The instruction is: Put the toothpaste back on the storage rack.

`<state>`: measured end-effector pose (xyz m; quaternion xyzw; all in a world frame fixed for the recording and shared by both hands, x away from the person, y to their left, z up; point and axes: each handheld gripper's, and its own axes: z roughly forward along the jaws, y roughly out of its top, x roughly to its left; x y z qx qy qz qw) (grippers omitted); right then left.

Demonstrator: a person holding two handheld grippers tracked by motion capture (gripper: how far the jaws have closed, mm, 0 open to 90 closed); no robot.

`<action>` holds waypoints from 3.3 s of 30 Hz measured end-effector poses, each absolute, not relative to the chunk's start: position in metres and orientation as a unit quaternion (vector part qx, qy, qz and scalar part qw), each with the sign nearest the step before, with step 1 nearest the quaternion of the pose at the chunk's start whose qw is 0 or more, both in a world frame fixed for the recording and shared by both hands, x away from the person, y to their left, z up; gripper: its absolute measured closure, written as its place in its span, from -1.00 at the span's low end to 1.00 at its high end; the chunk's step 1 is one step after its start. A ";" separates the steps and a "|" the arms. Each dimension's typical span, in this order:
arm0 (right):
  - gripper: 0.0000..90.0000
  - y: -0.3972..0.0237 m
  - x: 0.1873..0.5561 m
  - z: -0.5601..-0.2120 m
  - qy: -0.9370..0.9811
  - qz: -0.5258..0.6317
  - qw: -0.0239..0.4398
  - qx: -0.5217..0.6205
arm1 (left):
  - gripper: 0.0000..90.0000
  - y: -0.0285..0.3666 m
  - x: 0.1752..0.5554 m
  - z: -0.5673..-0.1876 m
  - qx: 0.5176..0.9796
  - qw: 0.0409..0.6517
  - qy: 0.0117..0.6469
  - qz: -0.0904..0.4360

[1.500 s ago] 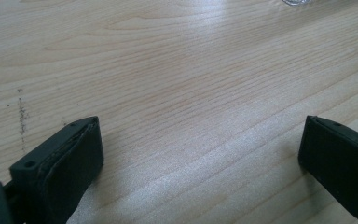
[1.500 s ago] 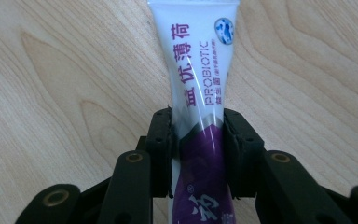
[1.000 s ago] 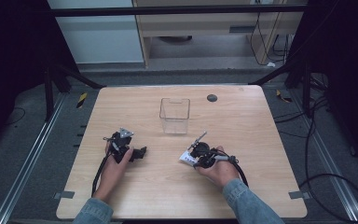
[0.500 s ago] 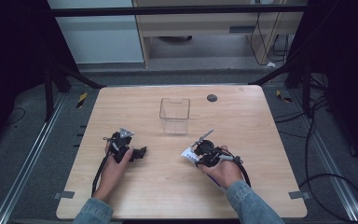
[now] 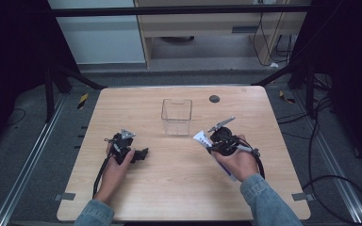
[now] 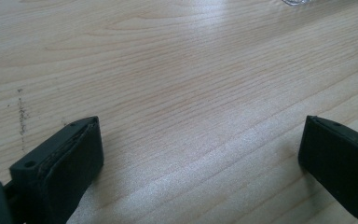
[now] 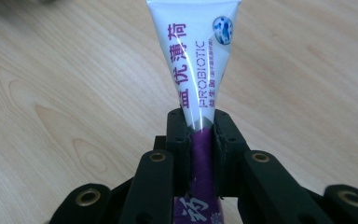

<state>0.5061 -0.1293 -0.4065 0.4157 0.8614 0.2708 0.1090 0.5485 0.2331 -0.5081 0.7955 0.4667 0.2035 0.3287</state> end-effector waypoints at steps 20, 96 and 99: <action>0.76 -0.134 0.526 -0.380 0.806 0.371 0.166 0.430 | -1.00 0.233 0.548 -0.508 0.795 0.329 0.468 0.204; 0.76 -0.036 0.625 -0.300 0.721 0.499 0.254 0.408 | -1.00 0.233 0.549 -0.508 0.794 0.329 0.468 0.204; 0.76 -0.034 0.628 -0.301 0.719 0.500 0.258 0.408 | -1.00 0.233 0.549 -0.508 0.794 0.330 0.468 0.205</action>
